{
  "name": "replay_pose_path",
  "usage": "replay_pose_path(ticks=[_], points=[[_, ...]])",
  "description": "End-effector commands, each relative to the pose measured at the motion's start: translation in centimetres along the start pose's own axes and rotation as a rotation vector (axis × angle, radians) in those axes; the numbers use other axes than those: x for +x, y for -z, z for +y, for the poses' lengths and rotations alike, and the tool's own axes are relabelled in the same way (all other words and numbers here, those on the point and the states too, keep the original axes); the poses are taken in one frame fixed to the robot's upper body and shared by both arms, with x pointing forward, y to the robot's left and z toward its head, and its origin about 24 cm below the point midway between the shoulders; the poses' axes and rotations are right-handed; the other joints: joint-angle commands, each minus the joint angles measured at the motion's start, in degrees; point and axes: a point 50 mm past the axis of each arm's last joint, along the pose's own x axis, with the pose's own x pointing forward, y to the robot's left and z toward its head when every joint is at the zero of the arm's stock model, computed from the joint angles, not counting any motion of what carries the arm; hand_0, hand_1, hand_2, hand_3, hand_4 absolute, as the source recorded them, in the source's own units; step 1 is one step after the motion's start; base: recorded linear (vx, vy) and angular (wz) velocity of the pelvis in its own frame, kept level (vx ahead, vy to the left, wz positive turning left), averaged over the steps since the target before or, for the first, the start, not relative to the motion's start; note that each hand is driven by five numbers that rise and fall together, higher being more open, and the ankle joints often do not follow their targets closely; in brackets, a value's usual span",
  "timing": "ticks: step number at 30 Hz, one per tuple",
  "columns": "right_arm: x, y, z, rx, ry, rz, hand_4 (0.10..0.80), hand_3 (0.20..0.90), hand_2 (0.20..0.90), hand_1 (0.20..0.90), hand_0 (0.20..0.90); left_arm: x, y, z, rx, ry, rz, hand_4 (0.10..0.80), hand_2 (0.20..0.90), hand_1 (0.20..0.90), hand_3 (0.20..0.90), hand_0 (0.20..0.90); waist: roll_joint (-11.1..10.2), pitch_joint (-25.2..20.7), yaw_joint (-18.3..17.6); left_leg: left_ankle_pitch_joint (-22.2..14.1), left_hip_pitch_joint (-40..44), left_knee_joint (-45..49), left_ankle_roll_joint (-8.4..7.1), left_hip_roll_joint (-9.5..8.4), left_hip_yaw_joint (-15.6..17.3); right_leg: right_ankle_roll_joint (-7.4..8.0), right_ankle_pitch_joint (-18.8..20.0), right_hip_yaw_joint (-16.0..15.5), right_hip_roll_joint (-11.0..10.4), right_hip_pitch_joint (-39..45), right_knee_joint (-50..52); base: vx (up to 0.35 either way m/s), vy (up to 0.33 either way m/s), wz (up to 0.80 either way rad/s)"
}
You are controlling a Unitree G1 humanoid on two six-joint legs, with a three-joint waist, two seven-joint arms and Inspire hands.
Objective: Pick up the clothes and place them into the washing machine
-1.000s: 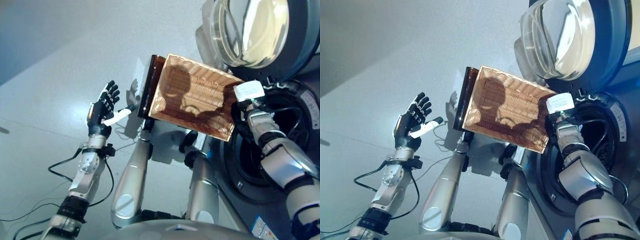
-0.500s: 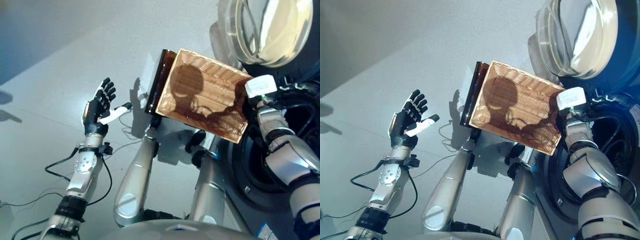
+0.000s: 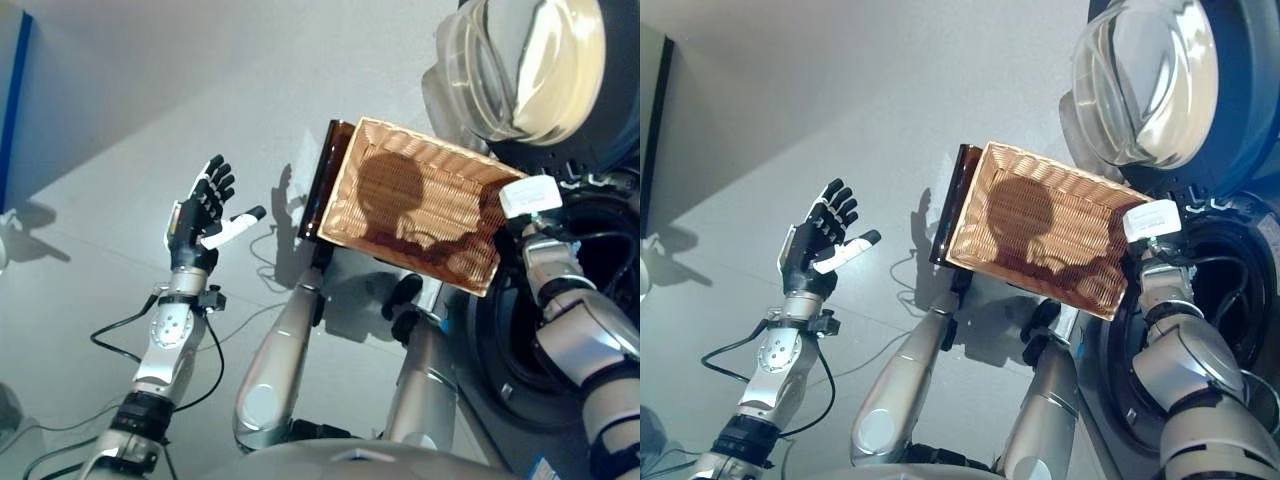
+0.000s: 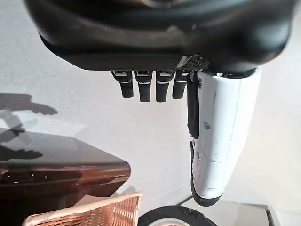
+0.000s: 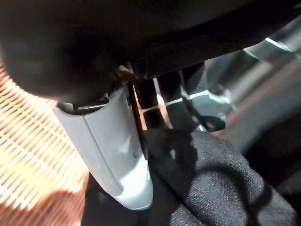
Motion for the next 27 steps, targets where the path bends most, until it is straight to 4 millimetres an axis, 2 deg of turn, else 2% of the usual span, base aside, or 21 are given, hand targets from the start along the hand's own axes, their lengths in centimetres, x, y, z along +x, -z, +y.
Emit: replay_pose_path(ticks=[1,2,3,5,6,9,10,12,13,14,18,20,21,22,25,27], points=[[-1.7,3.5,3.4,0.108,-0.090,0.198,0.300,0.200,0.200,0.200,0.200,-0.3,-2.2,-0.9,-0.076,0.001,-0.167,0.800,0.900,0.900,0.900,0.900,3.2,-5.3,-1.4,0.3,-0.8,-1.9,-3.74,0.35,-0.4,2.99,1.7,1.8,0.8,2.3,-4.4,0.003,0.049,-0.14],[-1.7,3.5,3.4,0.109,-0.090,0.198,0.300,0.200,0.200,0.200,0.200,-0.3,-2.2,-0.9,-0.076,0.002,-0.167,0.800,0.900,0.900,0.900,0.900,3.2,-5.3,-1.4,0.3,-0.8,-1.9,-3.73,0.36,-0.4,2.99,1.8,1.8,0.8,2.3,-4.4,-0.001,0.063,-0.13],[-1.9,3.5,3.7,0.209,-0.097,0.243,0.300,0.200,0.200,0.200,0.200,-0.4,-2.1,-0.9,-0.076,0.003,-0.165,0.800,0.900,0.900,0.900,0.900,3.7,-5.3,-1.4,0.4,-0.4,-2.1,-3.64,0.25,-0.2,3.11,2.0,2.1,0.7,2.6,-4.8,0.000,0.063,-0.12],[-2.6,3.1,5.0,0.304,-0.137,0.283,0.300,0.200,0.200,0.200,0.200,-0.7,-2.1,-0.9,-0.076,0.007,-0.161,0.800,0.900,0.900,0.900,0.900,4.7,-5.5,-1.5,0.4,0.3,-2.7,-3.36,0.04,0.3,3.30,2.4,2.7,0.6,3.1,-5.5,0.003,0.107,-0.14],[-3.1,2.6,5.8,0.424,-0.154,0.327,0.300,0.200,0.200,0.200,0.200,-0.9,-2.1,-0.8,-0.073,0.011,-0.157,0.800,0.900,0.900,0.900,0.900,5.5,-5.6,-1.5,0.3,0.5,-2.6,-3.13,-0.14,0.9,3.44,2.8,3.4,0.4,3.3,-6.0,0.003,0.111,-0.10],[-3.3,3.5,6.1,0.752,-0.134,0.496,0.300,0.200,0.200,0.200,0.200,-1.3,-1.8,-0.5,-0.077,0.003,-0.138,0.800,0.900,0.900,0.900,0.900,6.8,-6.1,-1.6,0.0,1.0,-2.9,-2.83,-0.31,1.6,3.74,3.1,4.3,0.0,3.3,-6.5,0.014,0.079,-0.16],[-3.4,3.5,6.2,0.753,-0.135,0.497,0.300,0.200,0.200,0.200,0.200,-1.3,-1.8,-0.5,-0.077,0.004,-0.137,0.800,0.900,0.900,0.900,0.900,6.8,-6.1,-1.5,0.0,1.0,-2.9,-2.83,-0.31,1.6,3.74,3.1,4.4,0.0,3.3,-6.5,0.019,0.056,-0.10],[-3.7,3.9,6.6,0.941,-0.098,0.613,0.300,0.200,0.200,0.200,0.200,-1.6,-1.8,-0.4,-0.081,-0.004,-0.136,0.800,0.900,0.900,0.900,0.900,7.6,-6.4,-1.6,0.0,1.1,-3.0,-2.71,-0.38,1.9,3.88,3.3,4.8,-0.1,3.2,-6.8,-0.032,0.074,-0.03],[-3.7,4.0,6.5,1.063,-0.072,0.675,0.300,0.200,0.200,0.200,0.200,-1.7,-1.8,-0.4,-0.081,-0.003,-0.139,0.800,0.900,0.900,0.900,0.900,8.2,-6.4,-1.6,1.5,0.5,-3.3,-2.37,-0.35,2.4,3.52,4.9,4.7,-0.1,2.7,-7.6,-0.078,0.089,-0.03],[-3.8,4.4,6.6,1.151,-0.056,0.728,0.300,0.200,0.200,0.200,0.200,-1.9,-1.8,-0.4,-0.079,-0.003,-0.138,0.800,0.900,0.900,0.900,0.900,8.4,-6.7,-1.6,1.4,0.4,-3.3,-2.34,-0.36,2.5,3.53,4.9,4.9,-0.1,2.7,-7.7,-0.071,0.072,-0.09],[-3.4,4.9,5.8,1.592,0.094,0.928,0.300,0.200,0.200,0.200,0.200,-2.2,-1.7,-0.3,-0.068,-0.012,-0.132,0.800,0.900,0.900,0.900,0.900,9.3,-7.4,-1.4,0.9,0.1,-3.2,-2.17,-0.64,2.7,3.67,4.6,5.3,-0.4,2.3,-7.8,0.023,0.032,-0.08],[-2.8,5.1,4.7,1.784,0.182,0.984,0.300,0.200,0.200,0.200,0.200,-2.2,-1.7,-0.2,-0.055,-0.013,-0.134,0.800,0.900,0.900,0.900,0.900,9.7,-7.7,-1.2,0.8,-0.2,-3.0,-2.18,-0.74,2.7,3.63,4.4,5.4,-0.4,2.1,-7.7,0.007,0.009,-0.02],[-2.3,4.9,3.8,1.961,0.252,0.987,0.300,0.200,0.200,0.200,0.200,-2.1,-1.8,-0.2,-0.051,-0.021,-0.137,0.800,0.900,0.900,0.900,0.900,9.7,-7.8,-1.1,0.7,-0.3,-3.0,-2.21,-0.83,2.7,3.60,4.3,5.6,-0.5,1.9,-7.7,0.000,0.000,0.00],[-2.3,5.0,3.7,2.030,0.282,1.020,0.300,0.200,0.200,0.200,0.200,-2.1,-1.8,-0.3,-0.050,-0.021,-0.142,0.800,0.900,0.900,0.900,0.900,9.8,-7.8,-1.3,0.6,-0.4,-3.0,-2.22,-0.82,2.7,3.61,4.2,5.7,-0.6,1.8,-7.8,0.000,0.000,0.00],[-1.3,4.0,1.9,2.289,0.379,1.030,0.300,0.200,0.200,0.200,0.200,-2.0,-1.7,-0.4,-0.043,-0.030,-0.137,0.800,0.900,0.900,0.900,0.900,9.6,-7.8,-1.4,0.5,-0.5,-3.0,-2.30,-0.66,2.9,3.52,4.0,5.9,-0.5,1.9,-7.9,0.007,0.002,-0.01],[-0.9,2.4,0.8,2.434,0.410,0.999,0.300,0.200,0.200,0.200,0.200,-1.8,-1.5,-0.4,-0.043,-0.044,-0.134,0.800,0.900,0.900,0.900,0.900,9.3,-7.4,-2.0,0.4,-0.3,-2.9,-2.31,-0.59,3.2,3.39,4.0,6.2,-0.1,2.0,-8.1,0.000,0.000,0.00]])
